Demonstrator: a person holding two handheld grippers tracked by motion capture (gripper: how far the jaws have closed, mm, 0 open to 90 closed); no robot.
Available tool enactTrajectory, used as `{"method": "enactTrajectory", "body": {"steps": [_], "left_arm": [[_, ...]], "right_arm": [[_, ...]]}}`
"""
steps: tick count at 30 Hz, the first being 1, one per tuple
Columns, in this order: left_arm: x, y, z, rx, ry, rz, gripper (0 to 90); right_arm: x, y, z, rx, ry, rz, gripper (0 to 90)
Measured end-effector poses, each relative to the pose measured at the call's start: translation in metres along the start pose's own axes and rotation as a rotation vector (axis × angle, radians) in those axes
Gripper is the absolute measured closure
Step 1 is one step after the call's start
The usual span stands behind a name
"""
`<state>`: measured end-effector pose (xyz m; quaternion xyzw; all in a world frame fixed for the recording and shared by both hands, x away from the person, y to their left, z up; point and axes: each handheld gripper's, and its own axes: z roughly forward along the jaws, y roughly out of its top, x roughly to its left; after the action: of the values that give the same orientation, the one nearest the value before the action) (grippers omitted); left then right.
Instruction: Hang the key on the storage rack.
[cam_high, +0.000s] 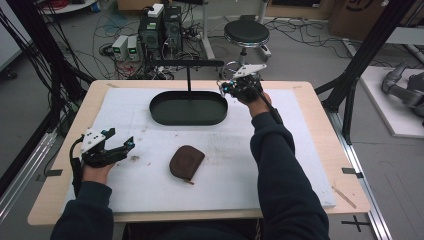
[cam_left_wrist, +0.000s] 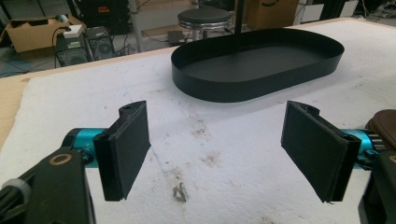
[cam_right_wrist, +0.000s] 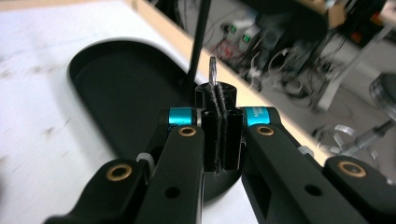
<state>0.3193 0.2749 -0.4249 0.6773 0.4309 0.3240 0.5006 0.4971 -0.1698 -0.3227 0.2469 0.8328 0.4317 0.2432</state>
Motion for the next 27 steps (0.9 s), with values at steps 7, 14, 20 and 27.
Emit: {"method": "enactTrajectory", "body": {"steps": [7, 14, 20, 27], "left_arm": [[0.001, -0.001, -0.001, -0.002, 0.004, -0.007, 23.6], [0.002, -0.001, -0.003, -0.006, 0.007, -0.009, 23.6], [0.002, -0.002, -0.003, -0.003, 0.007, -0.012, 23.7], [0.001, -0.001, -0.001, 0.006, 0.002, 0.0, 23.9]], "right_arm": [[-0.014, 0.026, 0.019, -0.016, -0.015, -0.024, 90.0], [-0.018, 0.035, 0.023, -0.002, -0.059, -0.024, 90.0], [-0.029, 0.031, 0.024, -0.015, -0.072, 0.036, 90.0], [-0.028, 0.031, 0.035, 0.0, -0.123, 0.091, 85.9]]}}
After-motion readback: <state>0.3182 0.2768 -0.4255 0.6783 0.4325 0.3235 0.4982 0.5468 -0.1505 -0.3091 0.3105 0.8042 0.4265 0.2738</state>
